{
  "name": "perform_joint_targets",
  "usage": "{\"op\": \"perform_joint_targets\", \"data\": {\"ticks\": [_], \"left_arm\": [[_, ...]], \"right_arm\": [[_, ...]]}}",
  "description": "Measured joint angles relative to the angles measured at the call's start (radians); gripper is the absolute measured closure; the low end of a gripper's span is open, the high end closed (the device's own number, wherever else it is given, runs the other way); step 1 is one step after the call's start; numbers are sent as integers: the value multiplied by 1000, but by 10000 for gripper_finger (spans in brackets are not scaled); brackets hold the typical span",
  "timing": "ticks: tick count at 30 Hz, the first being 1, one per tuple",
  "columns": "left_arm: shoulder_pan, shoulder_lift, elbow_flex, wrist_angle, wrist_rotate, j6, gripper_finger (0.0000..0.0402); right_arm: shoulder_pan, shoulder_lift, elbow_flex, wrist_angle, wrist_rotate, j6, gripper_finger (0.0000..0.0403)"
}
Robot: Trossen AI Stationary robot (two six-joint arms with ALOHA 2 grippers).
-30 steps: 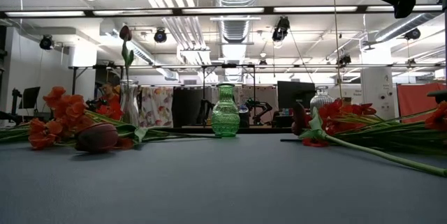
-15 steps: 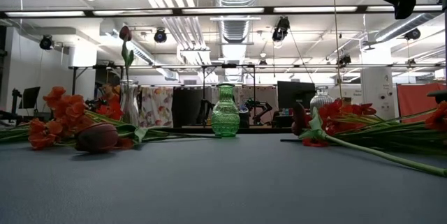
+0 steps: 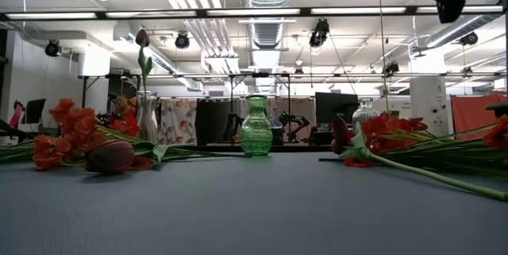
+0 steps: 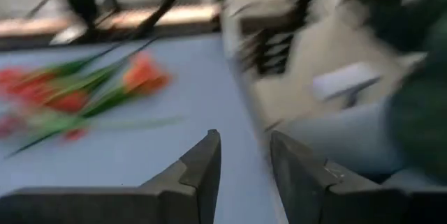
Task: Sort flowers into vase by color
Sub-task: Put the right orange flowers into the green vase
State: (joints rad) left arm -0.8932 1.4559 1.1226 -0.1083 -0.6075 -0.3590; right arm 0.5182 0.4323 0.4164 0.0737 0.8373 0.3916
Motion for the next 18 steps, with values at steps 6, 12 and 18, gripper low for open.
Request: {"op": "perform_joint_targets", "data": {"ticks": [6,12,18], "left_arm": [[41,-2,-226,281,-38,-44,330],[98,-3,-337,256,-69,-285,346],[100,-3,-372,255,-57,-314,349]], "right_arm": [[0,254,184,-161,-7,130,193],[0,500,416,-642,-138,497,193],[0,712,564,-927,-380,733,193]]}}
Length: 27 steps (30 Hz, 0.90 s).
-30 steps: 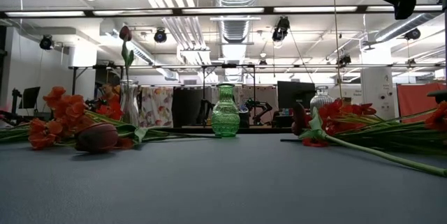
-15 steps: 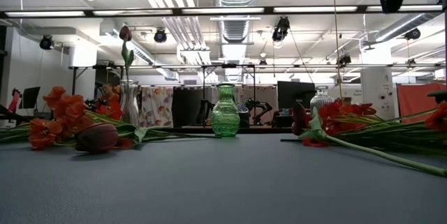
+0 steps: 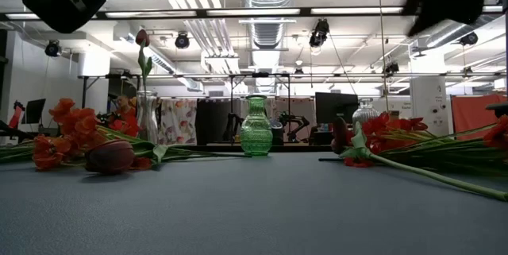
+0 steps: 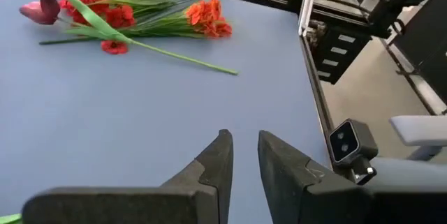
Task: Sort flowers into vase by color
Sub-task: Put the right orange flowers into the green vase
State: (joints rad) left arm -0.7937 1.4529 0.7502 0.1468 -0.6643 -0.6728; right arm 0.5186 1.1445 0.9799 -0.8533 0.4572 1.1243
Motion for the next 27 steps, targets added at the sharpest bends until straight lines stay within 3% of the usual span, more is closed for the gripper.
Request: {"op": "perform_joint_targets", "data": {"ticks": [8,15,20,27], "left_arm": [[0,-1,41,-131,1,-2,349],[0,-1,49,-151,-5,3,349],[0,-1,47,-157,-8,37,349],[0,1,46,-156,-45,86,349]], "right_arm": [[0,259,170,-121,-180,93,185],[-27,455,275,-341,-240,145,129],[-65,521,268,-332,-277,121,105],[-120,563,260,-248,-282,61,115]]}}
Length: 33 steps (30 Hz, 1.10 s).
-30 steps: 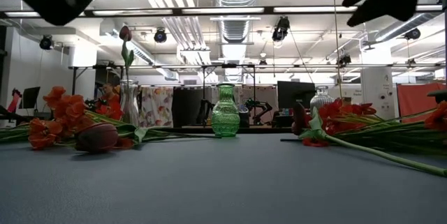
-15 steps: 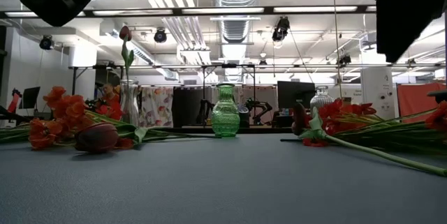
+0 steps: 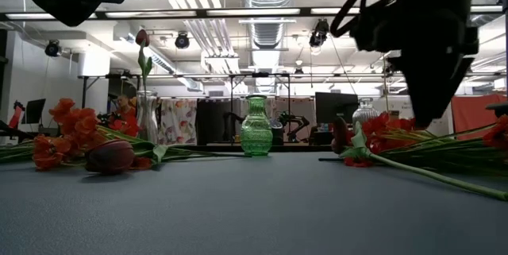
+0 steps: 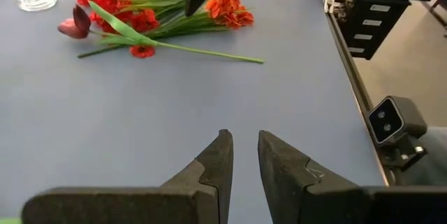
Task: Sort flowers into vase by color
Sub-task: Put the right orange flowers into the green vase
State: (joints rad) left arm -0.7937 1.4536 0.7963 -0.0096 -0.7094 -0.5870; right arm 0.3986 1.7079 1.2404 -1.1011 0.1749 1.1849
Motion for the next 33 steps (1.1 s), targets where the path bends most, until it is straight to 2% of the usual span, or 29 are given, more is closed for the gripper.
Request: {"op": "perform_joint_targets", "data": {"ticks": [11,15,22,33], "left_arm": [[3,1,-2,-9,-16,50,349],[3,1,-7,-8,-18,51,349],[3,1,-8,-7,-18,51,349],[3,2,-8,-7,-18,51,349]], "right_arm": [[-29,64,-21,45,-56,-18,122],[-31,100,-30,54,-88,-31,138],[-33,127,-34,90,-101,-44,214],[-33,98,-37,86,-97,-44,349]]}}
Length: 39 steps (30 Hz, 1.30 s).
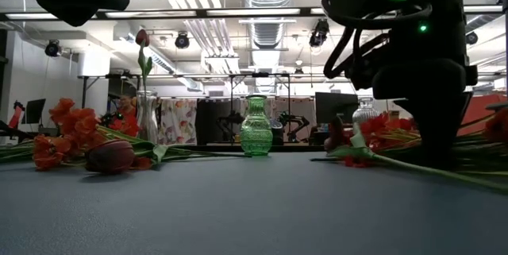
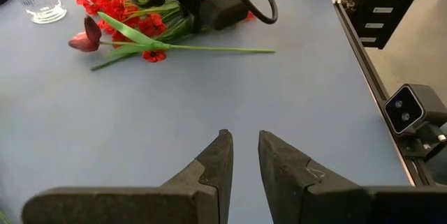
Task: Sort flowers into vase by color
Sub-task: Put the right orange flowers into the green vase
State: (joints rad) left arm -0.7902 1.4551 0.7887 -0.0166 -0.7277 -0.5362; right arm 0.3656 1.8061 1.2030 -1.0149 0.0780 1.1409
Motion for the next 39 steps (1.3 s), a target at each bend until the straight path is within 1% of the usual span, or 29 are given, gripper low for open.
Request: {"op": "perform_joint_targets", "data": {"ticks": [3,7,13,17,21,25,28,34,36,39], "left_arm": [[0,0,0,0,0,0,349],[0,0,0,0,0,0,349],[0,0,0,0,0,0,349],[0,0,0,-1,0,3,349],[0,0,0,-4,0,4,349],[0,-3,0,-7,0,7,349],[1,-4,0,-7,0,21,349],[7,-7,15,-10,-7,62,349],[8,-8,28,-18,-7,85,349],[8,-12,66,-97,-20,90,349]], "right_arm": [[0,-1,0,-1,0,0,369],[0,-4,0,-4,-10,0,382],[-6,-35,1,-29,-62,4,384],[-18,-70,13,-94,-100,10,384],[-36,-102,42,-180,-175,-5,384],[-53,-126,86,-253,-261,-35,384],[-67,-136,128,-326,-296,-59,384],[-96,-136,254,-540,-295,-113,384],[-105,-136,290,-557,-290,-128,384],[-120,-141,334,-555,-280,-150,385]]}}
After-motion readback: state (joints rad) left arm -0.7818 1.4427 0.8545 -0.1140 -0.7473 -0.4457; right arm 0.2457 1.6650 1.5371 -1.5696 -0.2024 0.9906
